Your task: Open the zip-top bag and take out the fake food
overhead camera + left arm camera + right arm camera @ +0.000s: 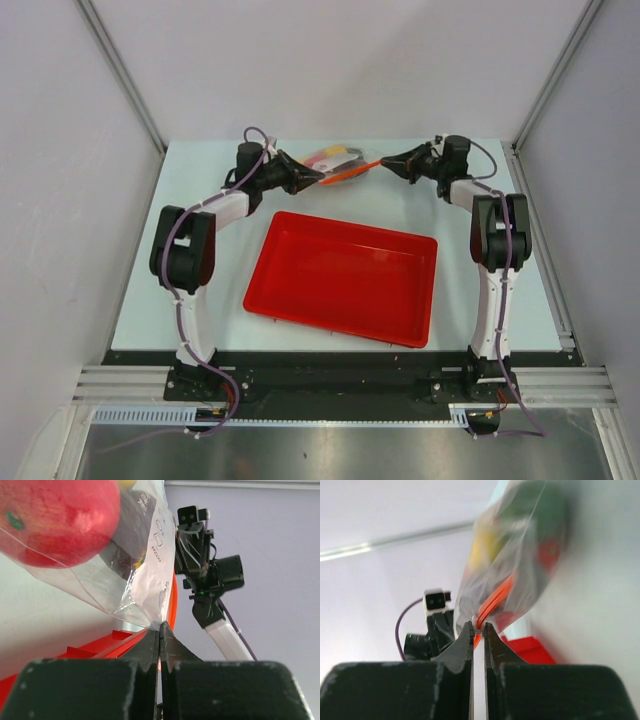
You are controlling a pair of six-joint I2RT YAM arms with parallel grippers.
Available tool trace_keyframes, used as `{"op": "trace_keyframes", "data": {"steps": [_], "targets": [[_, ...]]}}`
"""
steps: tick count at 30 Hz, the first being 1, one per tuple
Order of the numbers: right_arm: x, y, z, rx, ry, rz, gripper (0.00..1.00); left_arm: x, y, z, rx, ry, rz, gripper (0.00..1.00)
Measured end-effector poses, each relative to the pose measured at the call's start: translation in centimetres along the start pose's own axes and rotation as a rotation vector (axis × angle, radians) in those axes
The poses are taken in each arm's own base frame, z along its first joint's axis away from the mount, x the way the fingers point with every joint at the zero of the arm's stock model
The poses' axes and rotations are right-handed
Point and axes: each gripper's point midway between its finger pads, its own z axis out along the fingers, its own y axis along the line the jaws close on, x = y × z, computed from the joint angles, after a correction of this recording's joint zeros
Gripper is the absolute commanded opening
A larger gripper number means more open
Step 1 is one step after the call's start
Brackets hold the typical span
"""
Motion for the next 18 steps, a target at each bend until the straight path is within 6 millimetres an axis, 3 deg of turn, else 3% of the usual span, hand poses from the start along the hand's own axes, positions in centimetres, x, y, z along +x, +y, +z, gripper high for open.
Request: {"op": "trace_keyframes", "data": {"steps": [5,10,11,12,15,18], "targets": [[-4.9,-1.9,-1.7,0.031,-0.056,0.015,0.00,-0.6,0.2,-0.5,-0.005,-0.012,-0.009,0.00],[-5.6,-2.9,-1.2,0.057,-0.022,0.012,0.01,-0.5,0.5,-0.5,-0.014,-0.006,-0.018,0.00],[-5.7,-2.8,-1.1,0.058,-0.016,0.008,0.07,-0.5,0.5,-0.5,-0.015,-0.006,-0.018,0.00],[-5.9,-2.7,-1.0,0.056,-0.011,0.001,0.27,-0.4,0.5,-0.5,-0.016,-0.006,-0.019,0.00],[-6.1,-2.5,-0.9,0.071,-0.011,-0.012,0.59,-0.4,0.5,-0.5,-0.017,-0.003,-0.021,0.00],[-7.1,-2.7,-1.4,0.096,-0.054,-0.028,0.69,-0.9,0.6,-0.8,-0.017,-0.012,-0.025,0.00]]}}
